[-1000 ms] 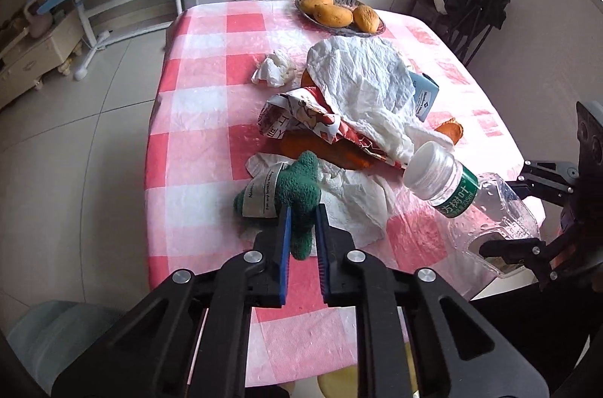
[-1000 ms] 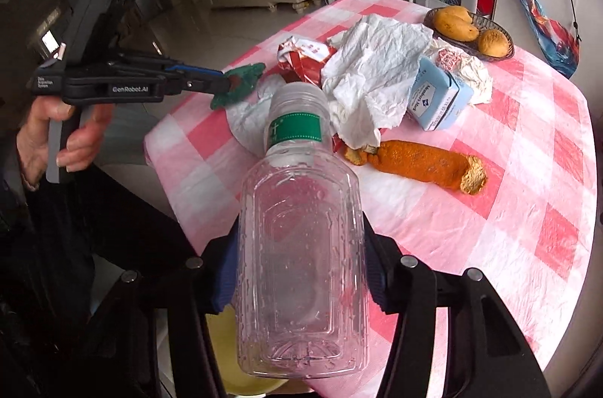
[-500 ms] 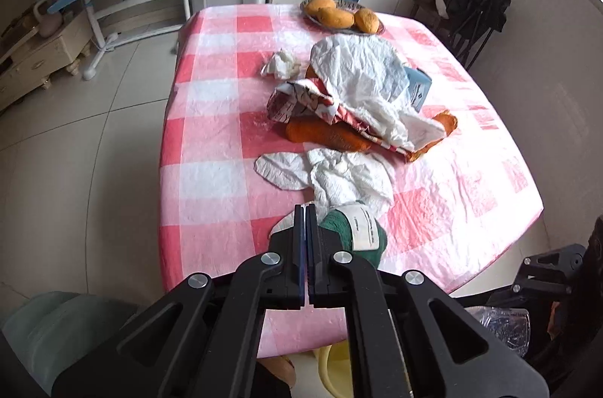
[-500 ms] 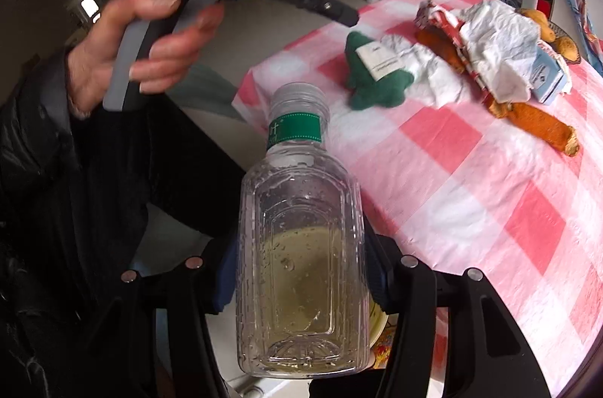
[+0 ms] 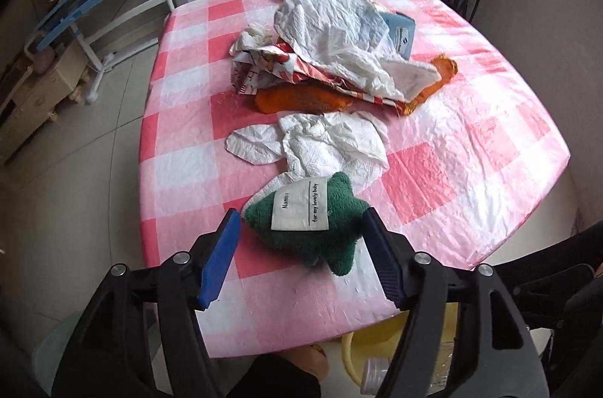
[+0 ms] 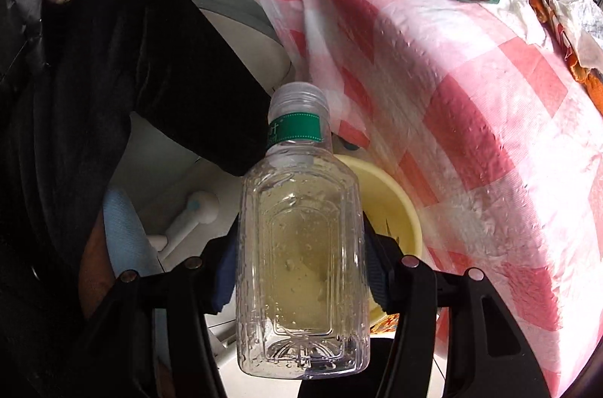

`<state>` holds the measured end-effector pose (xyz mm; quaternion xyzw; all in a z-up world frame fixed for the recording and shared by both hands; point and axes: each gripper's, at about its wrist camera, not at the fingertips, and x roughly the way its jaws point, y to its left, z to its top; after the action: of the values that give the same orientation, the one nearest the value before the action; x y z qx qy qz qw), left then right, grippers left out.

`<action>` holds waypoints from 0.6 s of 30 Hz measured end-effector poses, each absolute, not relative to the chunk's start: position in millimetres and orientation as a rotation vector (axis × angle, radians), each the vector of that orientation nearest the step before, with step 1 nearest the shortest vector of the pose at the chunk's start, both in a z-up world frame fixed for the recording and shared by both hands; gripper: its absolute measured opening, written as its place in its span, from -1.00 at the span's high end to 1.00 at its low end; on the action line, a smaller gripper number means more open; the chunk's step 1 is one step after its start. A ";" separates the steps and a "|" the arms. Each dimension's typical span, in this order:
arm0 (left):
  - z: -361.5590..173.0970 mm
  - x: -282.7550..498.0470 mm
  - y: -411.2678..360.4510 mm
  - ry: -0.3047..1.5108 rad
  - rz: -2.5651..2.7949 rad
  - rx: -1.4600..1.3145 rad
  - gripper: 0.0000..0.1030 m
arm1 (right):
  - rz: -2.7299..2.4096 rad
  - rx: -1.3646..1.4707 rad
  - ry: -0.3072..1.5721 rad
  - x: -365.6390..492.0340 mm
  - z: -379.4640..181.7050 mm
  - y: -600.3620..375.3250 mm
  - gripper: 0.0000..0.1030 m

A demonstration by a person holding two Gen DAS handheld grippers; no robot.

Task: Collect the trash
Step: 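Carry the bottle and green cloth to the yellow bucket and release both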

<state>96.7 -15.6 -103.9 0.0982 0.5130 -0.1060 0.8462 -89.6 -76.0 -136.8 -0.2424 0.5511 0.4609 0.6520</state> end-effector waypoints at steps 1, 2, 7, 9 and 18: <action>-108.7 97.2 -19.4 1.092 -0.226 0.231 -0.20 | 1.042 -0.547 1.252 -87.2 -136.7 -76.5 -0.21; -112.7 97.9 -21.5 1.106 -0.237 0.239 0.21 | 1.044 -0.532 1.245 -81.1 -134.3 -77.4 -0.23; -100.8 93.7 -8.4 1.073 -0.239 0.177 0.71 | 1.027 -0.409 1.176 -58.8 -112.9 -92.4 -0.33; -91.5 88.8 -0.5 1.048 -0.231 0.147 0.71 | 1.010 -0.359 1.133 -48.5 -103.4 -101.7 -0.34; -73.2 31.9 -1.9 0.985 -0.318 0.042 0.71 | 0.810 -0.127 0.849 -41.7 -55.5 -153.9 -0.50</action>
<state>31.9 -1.9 -73.2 0.0201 0.4709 -0.1520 0.8688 -41.7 -153.9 -55.5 -0.0599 0.4001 0.3819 0.8310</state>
